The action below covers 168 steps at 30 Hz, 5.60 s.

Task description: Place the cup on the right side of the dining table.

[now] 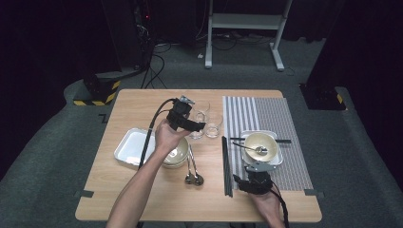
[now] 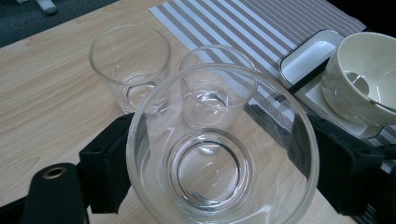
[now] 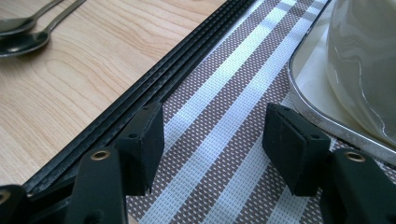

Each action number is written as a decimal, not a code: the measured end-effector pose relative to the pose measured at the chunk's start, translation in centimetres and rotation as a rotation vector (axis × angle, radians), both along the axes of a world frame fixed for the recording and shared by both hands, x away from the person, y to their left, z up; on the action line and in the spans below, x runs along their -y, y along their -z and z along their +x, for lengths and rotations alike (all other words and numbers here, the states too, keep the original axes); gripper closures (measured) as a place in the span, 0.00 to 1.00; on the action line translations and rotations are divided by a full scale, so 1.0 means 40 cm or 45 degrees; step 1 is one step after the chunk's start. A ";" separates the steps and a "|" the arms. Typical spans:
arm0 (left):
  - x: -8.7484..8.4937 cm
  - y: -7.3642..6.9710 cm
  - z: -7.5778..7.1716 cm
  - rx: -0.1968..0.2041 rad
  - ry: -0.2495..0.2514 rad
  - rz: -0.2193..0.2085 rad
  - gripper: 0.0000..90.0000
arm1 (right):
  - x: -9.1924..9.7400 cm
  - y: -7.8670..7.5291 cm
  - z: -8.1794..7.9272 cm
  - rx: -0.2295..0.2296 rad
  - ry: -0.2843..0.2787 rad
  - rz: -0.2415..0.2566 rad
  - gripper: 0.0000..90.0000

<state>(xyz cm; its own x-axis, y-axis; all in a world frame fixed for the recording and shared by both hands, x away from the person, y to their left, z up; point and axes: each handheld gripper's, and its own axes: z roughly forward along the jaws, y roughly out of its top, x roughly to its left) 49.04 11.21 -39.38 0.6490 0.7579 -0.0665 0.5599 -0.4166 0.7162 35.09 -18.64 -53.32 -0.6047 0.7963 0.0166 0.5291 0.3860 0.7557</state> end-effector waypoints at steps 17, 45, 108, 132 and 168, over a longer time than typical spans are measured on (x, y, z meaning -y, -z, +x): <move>0.025 -0.024 -0.003 0.001 0.042 -0.004 0.20 | 0.062 -0.031 -0.044 0.054 -0.018 0.069 0.40; 0.046 -0.050 0.005 0.018 0.078 -0.006 0.20 | 0.166 -0.142 -0.031 0.168 -0.060 0.250 0.61; 0.115 -0.084 0.048 0.000 0.120 -0.007 0.20 | 0.083 -0.286 0.224 0.265 -0.150 0.234 0.30; 0.146 -0.085 0.067 -0.009 0.132 -0.001 0.21 | 0.011 -0.294 0.284 0.208 -0.233 0.224 0.31; 0.214 -0.068 0.081 -0.038 0.188 0.010 0.21 | -0.046 -0.277 0.330 0.178 -0.280 0.210 0.21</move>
<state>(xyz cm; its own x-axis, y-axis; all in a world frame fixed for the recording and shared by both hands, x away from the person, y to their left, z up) 52.28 2.66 -36.64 0.7510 0.6552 -0.0819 0.5134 -0.5013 0.6965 48.29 -16.81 -42.23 -0.7679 0.6393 0.0398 0.3331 0.3456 0.8773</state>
